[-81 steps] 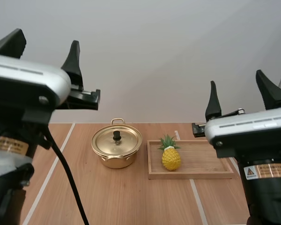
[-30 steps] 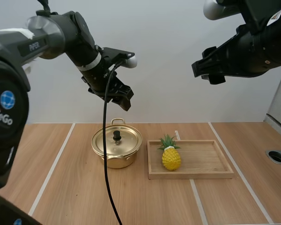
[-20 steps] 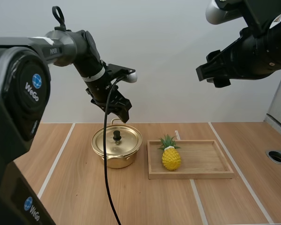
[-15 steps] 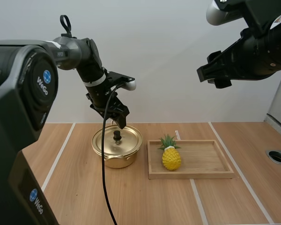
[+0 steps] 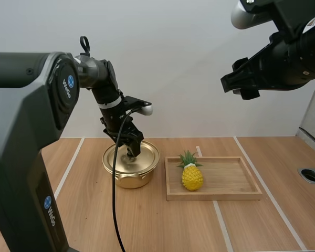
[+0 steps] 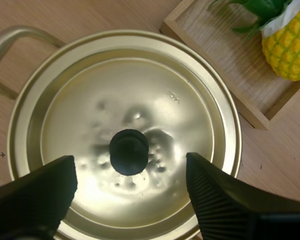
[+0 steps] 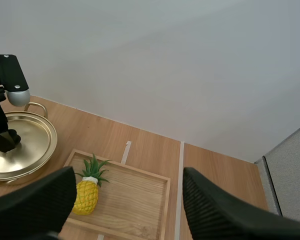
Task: Open the pot, put the pineapple inside, and close it
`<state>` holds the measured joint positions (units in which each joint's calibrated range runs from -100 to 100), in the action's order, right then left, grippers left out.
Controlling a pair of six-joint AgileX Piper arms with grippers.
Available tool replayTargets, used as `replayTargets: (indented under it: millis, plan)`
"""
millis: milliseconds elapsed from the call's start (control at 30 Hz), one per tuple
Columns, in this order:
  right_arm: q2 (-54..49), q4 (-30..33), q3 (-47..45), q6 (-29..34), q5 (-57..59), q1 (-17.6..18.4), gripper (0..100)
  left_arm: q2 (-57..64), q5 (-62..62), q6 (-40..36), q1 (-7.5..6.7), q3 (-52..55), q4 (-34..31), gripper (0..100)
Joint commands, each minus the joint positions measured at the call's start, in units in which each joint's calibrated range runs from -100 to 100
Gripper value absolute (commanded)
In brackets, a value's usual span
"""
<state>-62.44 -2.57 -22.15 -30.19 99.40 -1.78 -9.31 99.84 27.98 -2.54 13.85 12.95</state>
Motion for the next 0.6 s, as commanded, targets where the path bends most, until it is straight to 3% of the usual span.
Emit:
replayTargets:
  millis: [0,333,567]
  plan:
    - [-0.51,0.4,0.52,-0.06,-0.4,-0.2,100,-0.32,0.16,1.09,-0.11,-0.48,0.59,100]
    - [-0.51,0.4,0.52,-0.06,-0.91,-0.2,100,-0.32,0.16,4.11,-0.11,-0.48,5.24,100]
    - [-0.51,0.4,0.52,-0.06,-0.91,-0.2,100,-0.32,0.16,3.76,-0.11,-0.48,4.52,100]
